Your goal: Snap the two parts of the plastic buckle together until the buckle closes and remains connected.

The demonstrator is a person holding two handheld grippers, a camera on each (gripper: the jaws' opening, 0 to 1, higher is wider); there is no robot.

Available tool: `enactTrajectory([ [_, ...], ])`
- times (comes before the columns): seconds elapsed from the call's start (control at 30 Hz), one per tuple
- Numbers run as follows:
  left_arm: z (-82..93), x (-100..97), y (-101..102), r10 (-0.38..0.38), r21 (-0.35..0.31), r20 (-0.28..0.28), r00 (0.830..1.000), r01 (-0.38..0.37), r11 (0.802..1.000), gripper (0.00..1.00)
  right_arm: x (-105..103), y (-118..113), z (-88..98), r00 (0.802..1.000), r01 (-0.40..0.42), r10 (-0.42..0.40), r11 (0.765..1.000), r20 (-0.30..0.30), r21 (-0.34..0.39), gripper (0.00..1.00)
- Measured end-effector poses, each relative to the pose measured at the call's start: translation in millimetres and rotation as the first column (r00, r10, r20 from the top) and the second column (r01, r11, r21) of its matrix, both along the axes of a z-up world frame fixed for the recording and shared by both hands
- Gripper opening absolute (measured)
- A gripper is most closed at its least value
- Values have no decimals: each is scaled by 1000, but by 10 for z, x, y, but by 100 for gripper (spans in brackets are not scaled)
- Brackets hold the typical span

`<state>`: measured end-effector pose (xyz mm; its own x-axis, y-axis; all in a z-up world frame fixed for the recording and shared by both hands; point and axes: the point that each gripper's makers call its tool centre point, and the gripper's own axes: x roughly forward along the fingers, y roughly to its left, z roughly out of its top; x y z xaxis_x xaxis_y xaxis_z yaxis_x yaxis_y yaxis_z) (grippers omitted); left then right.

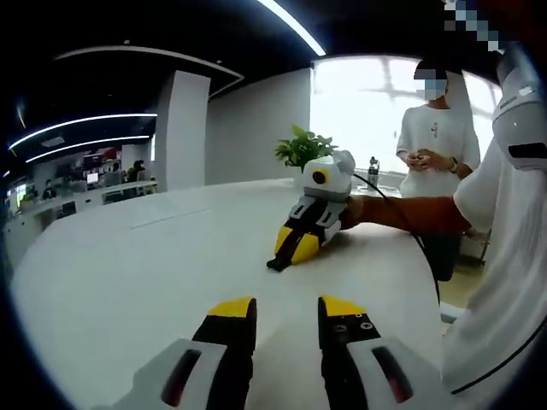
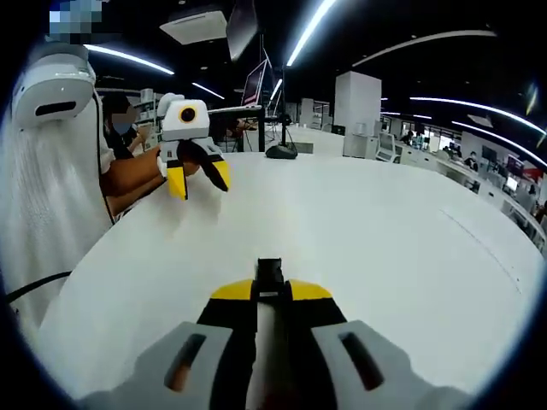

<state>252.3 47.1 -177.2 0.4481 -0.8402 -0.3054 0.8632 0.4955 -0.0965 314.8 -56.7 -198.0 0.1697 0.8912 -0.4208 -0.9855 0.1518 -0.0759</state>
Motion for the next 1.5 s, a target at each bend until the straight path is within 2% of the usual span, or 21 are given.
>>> enactTrajectory([
  [0.17, -14, 15, 32, 15, 5, -5, 1000, -15, 1000, 28, 63, 2, 9, 1000, 3, -3, 1000, 6, -5, 12],
  [0.23, -17, 12, 35, 18, 8, -4, 1000, -18, 1000, 28, 147, -7, -4, 1000, 2, -2, 1000, 14, -10, 12],
  [0.43, -11, -21, 33, 17, 7, -9, 1000, -17, 1000, 29, 297, -30, -1, 1000, 13, -13, 1000, -7, 7, 12],
  [0.63, 7, 0, 51, 32, -6, -13, 999, -32, 999, 29, 362, -27, -5, 999, 12, -12, 1000, -32, 10, 12],
  [0.8, 7, 31, 77, 50, -4, -4, 999, -50, 999, 31, 538, -66, -8, 999, 17, -17, 1000, -34, 12, 12],
  [1.03, 21, 55, 119, 65, -7, -2, 998, -65, 998, 31, 617, -60, -11, 1000, 12, -12, 1000, -29, 6, 12],
  [1.2, 7, 55, 137, 66, -3, -3, 998, -66, 998, 31, 796, -79, -18, 999, 14, -14, 1000, -37, 16, 12],
  [1.5, 21, 89, 156, 73, -4, 3, 997, -73, 997, 31, 959, -94, -16, 999, 16, -14, 999, -48, 34, 12],
])
